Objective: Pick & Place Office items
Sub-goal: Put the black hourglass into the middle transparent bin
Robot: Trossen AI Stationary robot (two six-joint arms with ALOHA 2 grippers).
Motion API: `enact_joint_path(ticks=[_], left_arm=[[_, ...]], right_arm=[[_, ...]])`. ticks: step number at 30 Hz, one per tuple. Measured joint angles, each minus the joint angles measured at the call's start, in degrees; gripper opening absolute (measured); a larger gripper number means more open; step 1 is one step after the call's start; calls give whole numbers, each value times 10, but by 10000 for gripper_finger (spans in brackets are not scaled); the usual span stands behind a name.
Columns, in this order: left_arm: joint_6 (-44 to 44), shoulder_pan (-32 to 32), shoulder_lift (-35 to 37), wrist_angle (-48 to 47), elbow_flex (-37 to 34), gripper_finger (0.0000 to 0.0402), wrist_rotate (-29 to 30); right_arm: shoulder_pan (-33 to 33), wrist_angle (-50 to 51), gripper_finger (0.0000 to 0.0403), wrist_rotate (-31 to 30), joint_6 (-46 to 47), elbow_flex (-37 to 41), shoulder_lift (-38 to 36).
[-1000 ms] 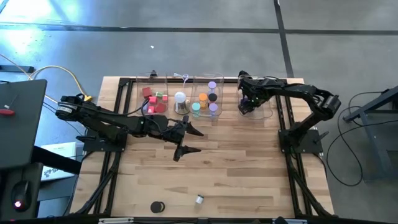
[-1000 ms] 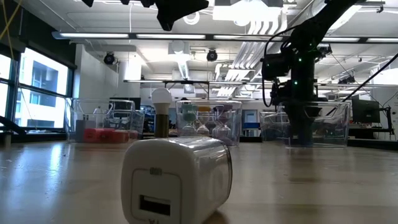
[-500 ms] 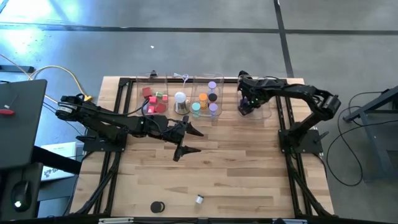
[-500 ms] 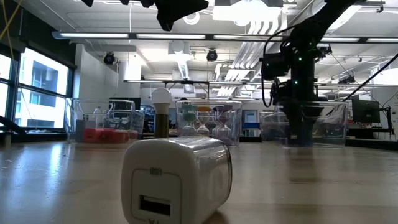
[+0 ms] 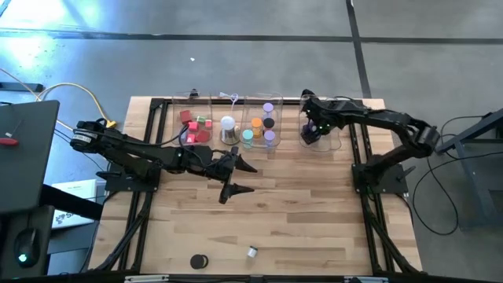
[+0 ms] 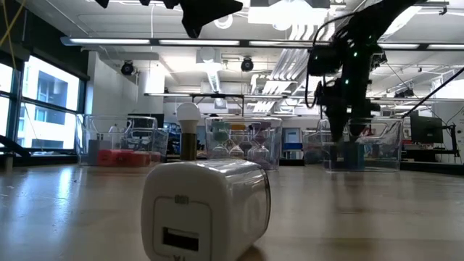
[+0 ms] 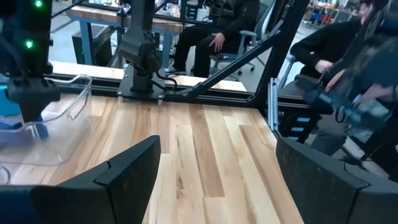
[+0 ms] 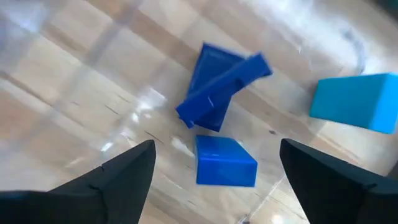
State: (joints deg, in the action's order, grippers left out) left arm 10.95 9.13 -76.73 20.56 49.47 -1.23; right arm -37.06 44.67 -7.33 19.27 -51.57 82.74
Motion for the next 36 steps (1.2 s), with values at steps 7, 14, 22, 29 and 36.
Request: enact_joint_path(ticks=[7, 14, 22, 29, 36], left_arm=[[-11, 0, 0, 0, 0, 312, 0], [-96, 27, 32, -2, 0, 312, 2], [-137, 121, 103, -156, 31, 312, 156], [-106, 231, 105, -354, 92, 312, 256], [-78, 341, 104, -384, 94, 312, 254]], right_arm=[[5, 0, 332, -1, 0, 0, -117], [62, -20, 333, 36, 6, 0, -230], [256, -174, 333, 73, 24, 0, -291], [405, -266, 333, -9, -2, -1, -270], [466, -277, 333, -58, -12, 0, -213]])
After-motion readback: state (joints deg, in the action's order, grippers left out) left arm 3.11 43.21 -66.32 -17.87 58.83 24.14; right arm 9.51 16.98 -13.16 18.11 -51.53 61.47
